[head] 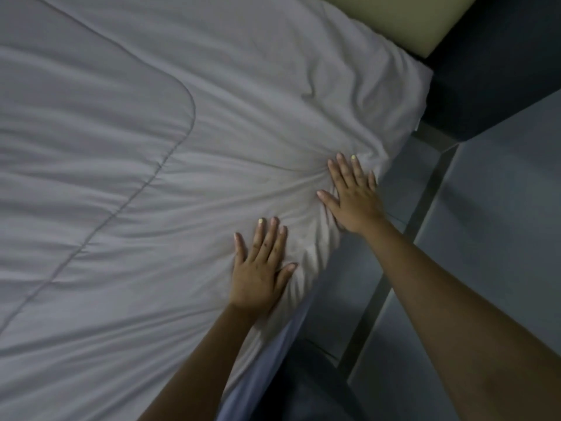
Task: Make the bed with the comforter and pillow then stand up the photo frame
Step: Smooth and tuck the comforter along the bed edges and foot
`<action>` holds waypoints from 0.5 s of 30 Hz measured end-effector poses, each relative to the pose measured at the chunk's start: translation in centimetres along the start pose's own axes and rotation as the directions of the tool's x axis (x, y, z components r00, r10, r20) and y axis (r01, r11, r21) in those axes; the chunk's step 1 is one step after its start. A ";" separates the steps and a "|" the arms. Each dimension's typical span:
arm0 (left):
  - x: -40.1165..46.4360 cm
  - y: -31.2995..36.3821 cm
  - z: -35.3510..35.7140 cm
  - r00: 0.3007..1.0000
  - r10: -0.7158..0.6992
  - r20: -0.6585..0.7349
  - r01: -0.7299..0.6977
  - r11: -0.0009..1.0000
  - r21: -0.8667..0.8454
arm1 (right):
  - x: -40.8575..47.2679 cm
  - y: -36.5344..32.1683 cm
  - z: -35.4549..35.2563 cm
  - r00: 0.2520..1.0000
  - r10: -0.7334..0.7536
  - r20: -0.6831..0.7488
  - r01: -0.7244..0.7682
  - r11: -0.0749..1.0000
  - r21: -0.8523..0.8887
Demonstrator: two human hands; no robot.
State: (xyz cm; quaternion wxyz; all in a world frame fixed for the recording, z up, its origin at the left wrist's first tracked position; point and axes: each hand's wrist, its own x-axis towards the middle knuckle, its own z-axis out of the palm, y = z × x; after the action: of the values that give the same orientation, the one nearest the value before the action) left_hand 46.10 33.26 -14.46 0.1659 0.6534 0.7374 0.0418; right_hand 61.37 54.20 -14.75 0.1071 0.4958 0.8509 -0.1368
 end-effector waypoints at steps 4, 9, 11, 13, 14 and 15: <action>-1.5 -2.0 -0.6 0.998 -0.033 -0.052 0.029 0.996 -0.080 | -0.4 -0.4 -0.9 1.000 -0.008 -0.014 0.008 1.000 -0.024; -5.9 -6.3 -1.1 0.987 -0.145 -0.071 0.139 0.987 -0.087 | -3.4 -5.2 -0.5 0.991 -0.055 -0.126 0.057 0.998 0.014; -8.3 -8.3 -1.1 0.981 -0.176 -0.080 0.169 0.982 -0.089 | -5.2 -8.9 0.3 0.989 -0.103 -0.107 0.107 0.994 0.028; -10.9 -10.3 -1.2 0.975 -0.207 -0.080 0.199 0.975 -0.096 | -7.4 -12.9 1.4 0.986 -0.139 -0.091 0.142 0.989 0.027; -12.5 -11.2 -1.3 0.973 -0.215 -0.078 0.207 0.973 -0.099 | -8.6 -15.0 2.1 0.984 -0.156 -0.086 0.158 0.987 0.023; -14.1 -12.1 -1.3 0.973 -0.219 -0.077 0.211 0.972 -0.103 | -9.8 -17.0 2.9 0.983 -0.171 -0.072 0.173 0.985 0.021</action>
State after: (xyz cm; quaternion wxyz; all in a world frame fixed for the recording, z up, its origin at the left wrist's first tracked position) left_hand 35.45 17.94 -13.89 0.1673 0.5585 0.8078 0.0870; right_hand 51.42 37.18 -12.21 0.0585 0.4263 0.8918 -0.1399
